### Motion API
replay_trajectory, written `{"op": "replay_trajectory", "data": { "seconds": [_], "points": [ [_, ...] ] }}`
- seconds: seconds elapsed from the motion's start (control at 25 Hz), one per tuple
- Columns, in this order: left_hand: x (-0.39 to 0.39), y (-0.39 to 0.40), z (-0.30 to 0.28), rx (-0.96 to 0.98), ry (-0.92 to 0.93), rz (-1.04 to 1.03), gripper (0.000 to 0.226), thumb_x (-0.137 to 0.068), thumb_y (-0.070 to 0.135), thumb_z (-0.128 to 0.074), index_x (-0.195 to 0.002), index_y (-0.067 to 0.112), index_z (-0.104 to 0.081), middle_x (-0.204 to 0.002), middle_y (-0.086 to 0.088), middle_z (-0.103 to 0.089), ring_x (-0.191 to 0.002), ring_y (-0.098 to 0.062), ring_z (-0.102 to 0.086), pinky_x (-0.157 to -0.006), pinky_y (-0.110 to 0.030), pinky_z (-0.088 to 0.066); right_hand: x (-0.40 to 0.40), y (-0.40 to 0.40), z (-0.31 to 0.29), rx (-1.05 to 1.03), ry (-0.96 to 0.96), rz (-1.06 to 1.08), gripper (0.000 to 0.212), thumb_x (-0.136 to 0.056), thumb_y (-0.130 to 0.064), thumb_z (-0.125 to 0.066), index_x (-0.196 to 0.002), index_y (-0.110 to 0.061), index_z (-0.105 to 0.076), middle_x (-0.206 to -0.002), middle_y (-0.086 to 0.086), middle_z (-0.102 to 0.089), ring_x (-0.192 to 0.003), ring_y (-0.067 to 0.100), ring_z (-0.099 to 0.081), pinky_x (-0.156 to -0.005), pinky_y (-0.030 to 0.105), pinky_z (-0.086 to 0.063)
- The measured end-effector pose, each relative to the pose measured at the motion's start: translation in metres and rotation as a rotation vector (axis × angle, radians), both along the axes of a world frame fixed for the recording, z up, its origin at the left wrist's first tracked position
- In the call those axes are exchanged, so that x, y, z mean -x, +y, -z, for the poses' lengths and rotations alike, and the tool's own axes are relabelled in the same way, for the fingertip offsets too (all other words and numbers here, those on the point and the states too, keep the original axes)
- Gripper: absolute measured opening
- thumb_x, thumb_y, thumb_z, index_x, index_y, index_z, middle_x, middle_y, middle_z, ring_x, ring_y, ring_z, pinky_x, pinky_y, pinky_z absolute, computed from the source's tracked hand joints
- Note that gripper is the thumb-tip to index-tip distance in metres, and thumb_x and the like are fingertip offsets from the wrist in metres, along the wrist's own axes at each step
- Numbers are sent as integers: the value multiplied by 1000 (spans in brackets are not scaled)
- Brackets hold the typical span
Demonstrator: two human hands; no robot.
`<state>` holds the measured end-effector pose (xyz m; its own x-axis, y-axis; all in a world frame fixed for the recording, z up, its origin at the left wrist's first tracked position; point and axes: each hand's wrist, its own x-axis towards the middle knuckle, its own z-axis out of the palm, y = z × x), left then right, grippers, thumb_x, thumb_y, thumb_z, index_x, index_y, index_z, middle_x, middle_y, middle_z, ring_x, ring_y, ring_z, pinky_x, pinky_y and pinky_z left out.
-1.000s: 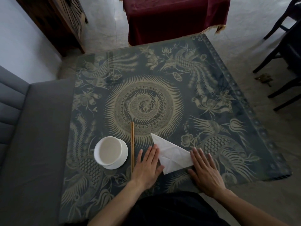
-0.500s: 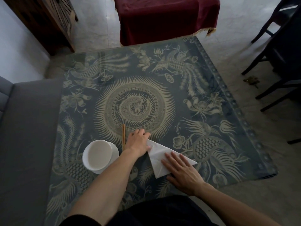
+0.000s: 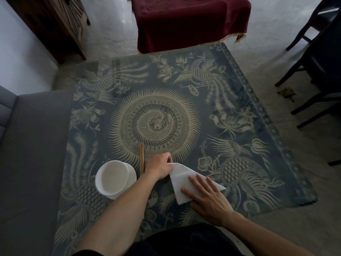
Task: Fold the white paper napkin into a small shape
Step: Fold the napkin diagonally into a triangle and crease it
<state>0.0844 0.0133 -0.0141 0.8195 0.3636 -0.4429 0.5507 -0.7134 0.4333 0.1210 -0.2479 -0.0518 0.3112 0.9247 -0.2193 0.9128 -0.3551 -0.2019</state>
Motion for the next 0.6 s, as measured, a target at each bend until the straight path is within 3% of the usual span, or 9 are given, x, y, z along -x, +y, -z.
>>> {"op": "replay_trajectory", "data": {
  "seconds": [0.12,0.28,0.4,0.6],
  "points": [
    [0,4,-4,102,-68,-100,8,-84,28,-64,-89,25,-59,-84,5,-61,-79,-19,-58,-65,-33,-45,2,7,-5,20,3,41,58,-99,-55,-35,-153,-45,-16,-163,7,-13,-148,33,-11,-118,55,-7],
    [-4,6,-11,121,-175,-125,5,-84,26,-68,-89,26,-67,-85,6,-67,-82,-16,-61,-69,-31,-45,6,22,-8,40,6,77,56,-99,-57,-32,-152,-45,-20,-163,7,-14,-147,34,-15,-118,57,-6],
    [-6,4,-18,97,-254,-124,6,-85,28,-69,-90,26,-70,-86,6,-70,-82,-14,-62,-72,-32,-48,8,39,-11,70,2,110,56,-97,-59,-33,-150,-42,-28,-160,10,-26,-143,38,-28,-116,58,-12],
    [-6,1,-30,84,-351,-137,5,-87,28,-69,-90,26,-73,-87,7,-71,-81,-10,-62,-72,-28,-49,10,72,-15,100,26,219,61,-98,-59,-27,-153,-41,-6,-164,8,-3,-145,35,-11,-114,58,-12]
  ]
}}
